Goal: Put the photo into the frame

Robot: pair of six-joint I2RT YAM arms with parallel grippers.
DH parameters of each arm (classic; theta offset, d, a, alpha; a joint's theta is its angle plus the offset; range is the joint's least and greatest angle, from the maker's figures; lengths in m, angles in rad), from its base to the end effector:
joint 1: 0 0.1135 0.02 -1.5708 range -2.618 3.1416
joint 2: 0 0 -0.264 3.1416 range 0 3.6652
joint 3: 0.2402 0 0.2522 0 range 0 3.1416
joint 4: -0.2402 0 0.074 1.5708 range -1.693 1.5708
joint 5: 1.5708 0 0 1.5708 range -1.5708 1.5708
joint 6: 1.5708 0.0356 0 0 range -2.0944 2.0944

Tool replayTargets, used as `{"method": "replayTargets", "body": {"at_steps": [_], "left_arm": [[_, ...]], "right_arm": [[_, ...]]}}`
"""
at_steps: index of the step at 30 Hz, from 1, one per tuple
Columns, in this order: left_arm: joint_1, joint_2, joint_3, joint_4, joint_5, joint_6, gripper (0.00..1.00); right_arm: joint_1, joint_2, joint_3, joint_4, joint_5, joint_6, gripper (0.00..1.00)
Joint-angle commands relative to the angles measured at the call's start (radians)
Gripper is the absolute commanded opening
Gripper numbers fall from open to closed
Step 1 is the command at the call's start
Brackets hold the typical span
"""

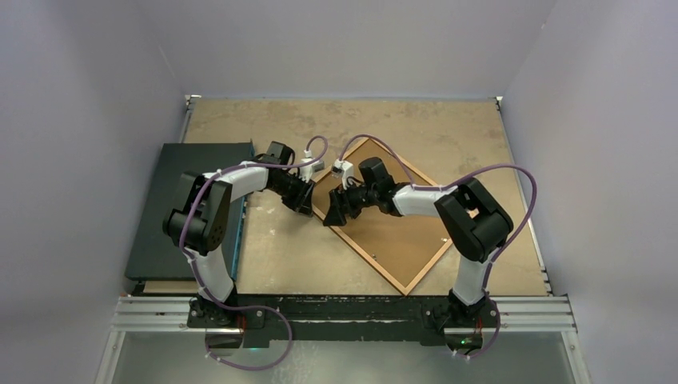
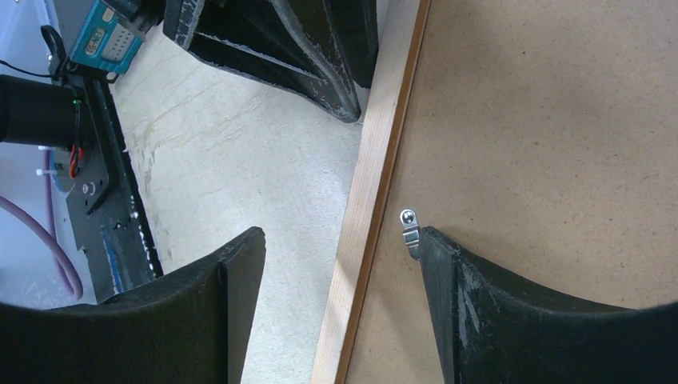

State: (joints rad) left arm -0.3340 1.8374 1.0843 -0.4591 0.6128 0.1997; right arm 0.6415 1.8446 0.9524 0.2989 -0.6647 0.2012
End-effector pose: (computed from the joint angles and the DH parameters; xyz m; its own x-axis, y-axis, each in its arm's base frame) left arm 0.3197 -0.1326 0.1479 -0.7760 0.4411 -0.4508 0.6253 0.6317 -0.4583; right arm 0.2885 0.2429 0.1576 -0.6149 -0.2629 -0.7435 -0.7734 0.3849 0.5036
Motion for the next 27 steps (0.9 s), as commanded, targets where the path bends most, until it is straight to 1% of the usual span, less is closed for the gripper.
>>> {"method": "replayTargets", "body": {"at_steps": [1, 11, 21, 27], "left_arm": [[0.006, 0.013, -0.018, 0.020, -0.028, -0.003, 0.24], [0.006, 0.017, -0.015, 0.027, -0.023, -0.007, 0.24], [0.007, 0.012, -0.015, 0.033, -0.016, -0.014, 0.24], [0.007, 0.011, -0.013, 0.031, -0.008, -0.013, 0.24]], "right_arm": [[0.032, -0.001, -0.021, -0.046, -0.008, 0.008, 0.72], [0.054, -0.019, -0.033, -0.060, -0.007, 0.018, 0.69], [0.084, 0.010, -0.038, 0.006, -0.040, 0.082, 0.68], [0.095, 0.018, -0.078, 0.089, -0.076, 0.151, 0.67]]}}
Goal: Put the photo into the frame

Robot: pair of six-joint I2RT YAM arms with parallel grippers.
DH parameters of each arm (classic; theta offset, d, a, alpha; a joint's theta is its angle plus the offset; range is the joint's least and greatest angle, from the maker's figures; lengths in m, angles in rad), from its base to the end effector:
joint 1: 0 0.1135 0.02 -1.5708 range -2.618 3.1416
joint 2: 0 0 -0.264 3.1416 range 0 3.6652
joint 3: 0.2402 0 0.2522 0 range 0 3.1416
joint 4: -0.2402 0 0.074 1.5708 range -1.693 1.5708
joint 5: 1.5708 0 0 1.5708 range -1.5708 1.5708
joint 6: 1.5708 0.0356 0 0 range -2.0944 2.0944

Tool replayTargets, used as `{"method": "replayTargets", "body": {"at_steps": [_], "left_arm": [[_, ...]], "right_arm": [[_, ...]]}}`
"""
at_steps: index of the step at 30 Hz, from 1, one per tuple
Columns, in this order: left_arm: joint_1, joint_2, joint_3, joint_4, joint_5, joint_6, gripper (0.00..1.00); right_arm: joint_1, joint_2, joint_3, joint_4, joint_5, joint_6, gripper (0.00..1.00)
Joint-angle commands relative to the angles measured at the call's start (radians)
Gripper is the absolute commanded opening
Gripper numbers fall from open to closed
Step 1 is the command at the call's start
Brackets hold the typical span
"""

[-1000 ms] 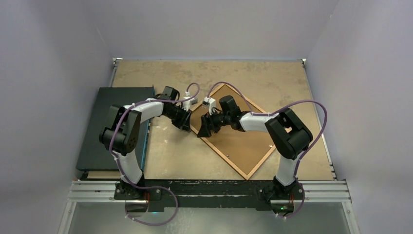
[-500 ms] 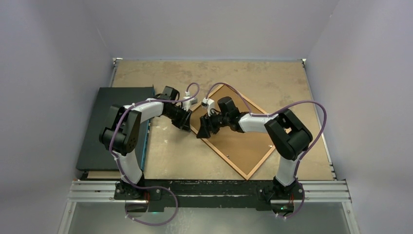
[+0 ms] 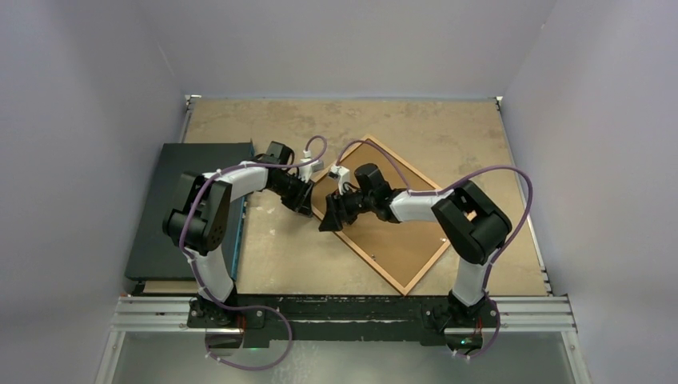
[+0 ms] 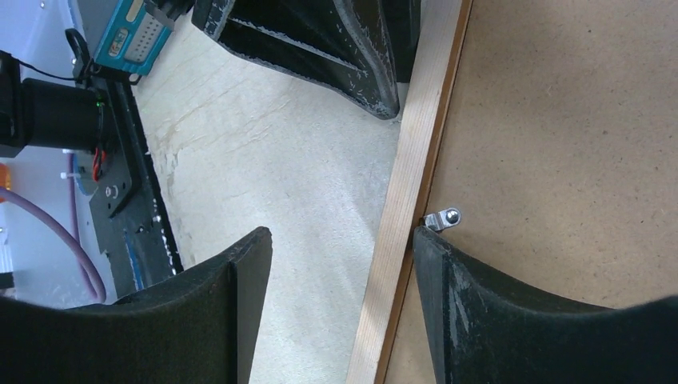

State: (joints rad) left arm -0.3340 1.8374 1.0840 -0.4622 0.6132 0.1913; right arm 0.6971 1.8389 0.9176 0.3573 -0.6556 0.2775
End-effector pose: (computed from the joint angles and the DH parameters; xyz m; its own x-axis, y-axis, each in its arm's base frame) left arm 0.3193 -0.1325 0.1477 -0.7827 0.4362 -0.4440 0.6173 0.6357 -0.4636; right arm 0.2715 0.2556 0.1546 -0.6418 -0.2542 -0.7235 -0.7571 0.3604 0.5449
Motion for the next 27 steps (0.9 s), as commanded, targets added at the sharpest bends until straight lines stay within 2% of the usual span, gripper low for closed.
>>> {"method": "replayTargets", "body": {"at_steps": [1, 12, 17, 21, 27], "left_arm": [[0.007, 0.011, -0.013, 0.034, -0.008, -0.005, 0.24], [0.007, 0.007, -0.009, 0.026, 0.005, 0.001, 0.24], [0.007, -0.009, 0.014, -0.017, 0.014, 0.019, 0.24], [0.006, -0.015, 0.009, -0.017, 0.013, 0.024, 0.24], [0.007, -0.006, -0.004, -0.003, 0.010, 0.022, 0.23]], "right_arm": [[0.040, 0.027, -0.048, 0.045, -0.086, 0.086, 0.67], [0.041, 0.061, -0.029, 0.119, -0.038, 0.159, 0.67], [0.026, -0.043, -0.014, 0.053, -0.014, 0.150, 0.69], [-0.035, -0.109, -0.042, 0.029, 0.025, 0.153, 0.72], [-0.064, -0.079, -0.090, 0.078, 0.054, 0.176, 0.73]]}}
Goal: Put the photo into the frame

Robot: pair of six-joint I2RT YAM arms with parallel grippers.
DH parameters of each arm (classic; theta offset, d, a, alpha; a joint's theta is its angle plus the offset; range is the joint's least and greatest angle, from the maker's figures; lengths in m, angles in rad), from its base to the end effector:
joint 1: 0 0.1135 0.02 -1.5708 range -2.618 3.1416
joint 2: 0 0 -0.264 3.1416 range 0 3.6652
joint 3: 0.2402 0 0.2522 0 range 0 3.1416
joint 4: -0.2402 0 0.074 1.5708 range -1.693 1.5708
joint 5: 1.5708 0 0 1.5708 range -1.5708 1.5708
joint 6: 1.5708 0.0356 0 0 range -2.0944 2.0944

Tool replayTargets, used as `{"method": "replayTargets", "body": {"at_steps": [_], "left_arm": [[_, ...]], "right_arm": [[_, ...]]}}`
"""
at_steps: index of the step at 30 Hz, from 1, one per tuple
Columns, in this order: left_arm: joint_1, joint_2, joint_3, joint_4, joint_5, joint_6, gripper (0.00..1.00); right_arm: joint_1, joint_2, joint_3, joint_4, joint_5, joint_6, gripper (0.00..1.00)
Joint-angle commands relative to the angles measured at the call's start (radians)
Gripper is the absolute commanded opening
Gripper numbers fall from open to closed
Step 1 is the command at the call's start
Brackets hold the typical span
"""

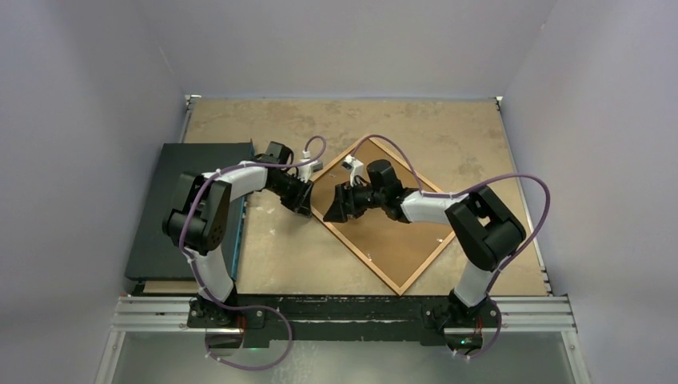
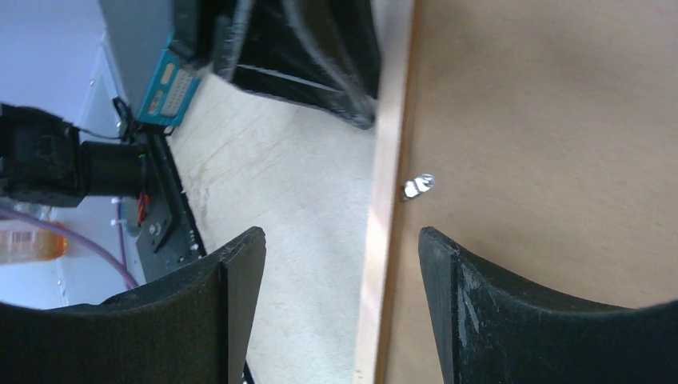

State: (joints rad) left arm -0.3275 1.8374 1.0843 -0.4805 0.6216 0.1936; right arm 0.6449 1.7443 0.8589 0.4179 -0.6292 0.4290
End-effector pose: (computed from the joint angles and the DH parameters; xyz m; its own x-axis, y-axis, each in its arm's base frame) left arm 0.3184 -0.1301 0.1473 -0.7914 0.4341 -0.4304 0.6076 0.6361 -0.4756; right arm 0.2742 0.2324 0.1756 -0.7043 -0.1089 -0.7015 -0.6739 0.4131 0.6125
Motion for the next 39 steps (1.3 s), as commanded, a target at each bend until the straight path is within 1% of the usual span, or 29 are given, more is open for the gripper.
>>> {"method": "replayTargets", "body": {"at_steps": [1, 5, 20, 24, 27, 31, 33, 34, 36, 39], "left_arm": [[0.001, -0.006, -0.004, 0.016, 0.003, 0.020, 0.23], [0.001, -0.006, -0.003, 0.017, 0.004, 0.018, 0.23], [0.001, 0.004, -0.010, 0.028, 0.009, 0.018, 0.23], [0.001, 0.002, -0.010, 0.023, 0.010, 0.021, 0.23], [0.003, -0.014, 0.023, -0.026, 0.012, 0.036, 0.23], [0.033, -0.043, 0.131, -0.193, 0.050, 0.090, 0.32], [0.059, -0.043, 0.202, -0.276, 0.078, 0.126, 0.50], [0.075, -0.041, 0.234, -0.295, 0.084, 0.134, 0.54], [0.100, -0.034, 0.289, -0.292, 0.078, 0.128, 0.58], [0.117, 0.026, 0.364, -0.233, 0.036, 0.096, 0.63]], "right_arm": [[-0.009, 0.027, -0.037, 0.034, 0.032, 0.034, 0.73], [0.005, 0.075, -0.051, 0.084, 0.026, 0.062, 0.72], [0.073, 0.170, 0.003, 0.161, 0.052, 0.133, 0.70], [0.075, 0.161, 0.006, 0.150, 0.063, 0.130, 0.69], [0.069, 0.100, 0.006, 0.102, 0.045, 0.118, 0.69], [0.010, -0.030, -0.011, 0.032, 0.067, 0.095, 0.73], [-0.058, -0.090, -0.034, 0.026, 0.078, 0.115, 0.77], [-0.088, -0.117, -0.046, 0.024, 0.090, 0.129, 0.79], [-0.140, -0.173, -0.065, 0.002, 0.131, 0.151, 0.83], [-0.196, -0.238, -0.063, -0.089, 0.246, 0.183, 0.87]]}}
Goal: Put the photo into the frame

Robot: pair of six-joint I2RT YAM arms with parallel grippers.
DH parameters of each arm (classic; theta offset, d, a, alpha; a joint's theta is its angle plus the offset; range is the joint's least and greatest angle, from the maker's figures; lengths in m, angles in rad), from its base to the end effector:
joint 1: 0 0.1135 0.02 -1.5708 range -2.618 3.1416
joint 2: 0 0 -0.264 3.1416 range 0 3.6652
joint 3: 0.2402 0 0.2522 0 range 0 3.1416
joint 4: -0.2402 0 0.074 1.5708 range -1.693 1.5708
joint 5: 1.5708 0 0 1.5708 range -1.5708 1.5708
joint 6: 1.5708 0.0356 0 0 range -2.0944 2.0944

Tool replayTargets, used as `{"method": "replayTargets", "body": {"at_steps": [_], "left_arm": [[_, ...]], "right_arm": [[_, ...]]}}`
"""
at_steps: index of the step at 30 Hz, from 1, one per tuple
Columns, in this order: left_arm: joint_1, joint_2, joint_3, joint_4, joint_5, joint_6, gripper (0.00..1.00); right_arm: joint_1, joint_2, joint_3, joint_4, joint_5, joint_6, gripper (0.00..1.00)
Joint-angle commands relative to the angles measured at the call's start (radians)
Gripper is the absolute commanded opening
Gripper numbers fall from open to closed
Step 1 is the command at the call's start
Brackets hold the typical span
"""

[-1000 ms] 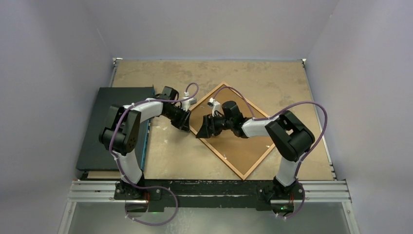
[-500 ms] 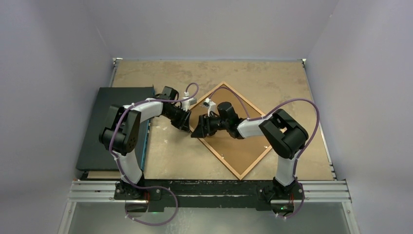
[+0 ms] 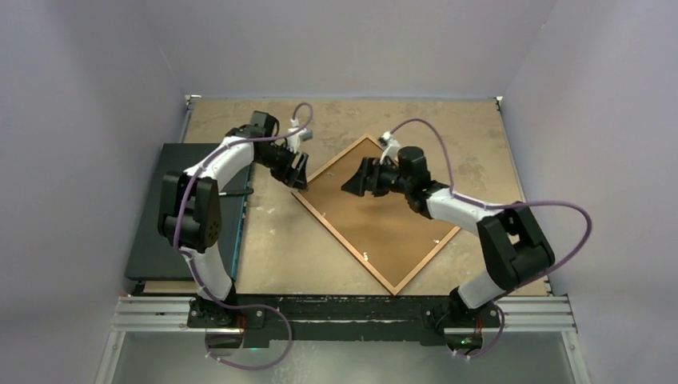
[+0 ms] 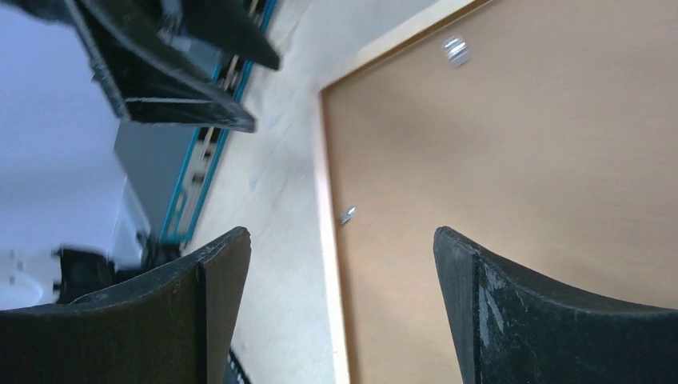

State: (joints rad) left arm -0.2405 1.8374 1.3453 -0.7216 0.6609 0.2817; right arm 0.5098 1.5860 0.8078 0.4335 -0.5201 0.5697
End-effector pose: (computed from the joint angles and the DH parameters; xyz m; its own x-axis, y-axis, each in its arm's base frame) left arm 0.3536 -0.1092 0.2097 -0.7639 0.4133 -0.4957 0.6338 0.6254 -0.4553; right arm 0.2875 0.1810 0.2128 -0.6970 0.1466 -0.7020 -0.5413 0.5345 0.6491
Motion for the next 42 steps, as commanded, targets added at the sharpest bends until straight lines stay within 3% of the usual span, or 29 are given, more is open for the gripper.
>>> {"method": "replayTargets", "body": {"at_steps": [1, 9, 16, 24, 30, 36, 42], "left_arm": [[0.032, 0.059, 0.130, 0.027, -0.012, -0.005, 0.63], [0.031, 0.288, 0.295, 0.084, 0.002, -0.048, 0.61], [0.031, 0.302, 0.280, 0.103, -0.004, -0.042, 0.51], [0.031, 0.282, 0.213, 0.137, -0.015, -0.026, 0.40], [0.033, 0.274, 0.191, 0.146, -0.028, -0.023, 0.34], [0.033, 0.260, 0.176, 0.149, -0.027, -0.023, 0.33], [0.033, 0.247, 0.136, 0.149, -0.004, -0.018, 0.25]], "right_arm": [[-0.079, -0.092, -0.014, -0.133, 0.162, 0.053, 0.88], [-0.175, -0.195, -0.060, -0.304, 0.319, 0.092, 0.89], [-0.304, -0.382, -0.109, -0.638, 0.502, 0.192, 0.99], [-0.345, -0.519, -0.176, -1.031, 0.687, 0.375, 0.99], [-0.346, -0.632, -0.292, -0.970, 0.647, 0.482, 0.99], [-0.347, -0.499, -0.277, -0.932, 0.686, 0.477, 0.99], [-0.374, -0.451, -0.263, -0.684, 0.616, 0.450, 0.99]]}}
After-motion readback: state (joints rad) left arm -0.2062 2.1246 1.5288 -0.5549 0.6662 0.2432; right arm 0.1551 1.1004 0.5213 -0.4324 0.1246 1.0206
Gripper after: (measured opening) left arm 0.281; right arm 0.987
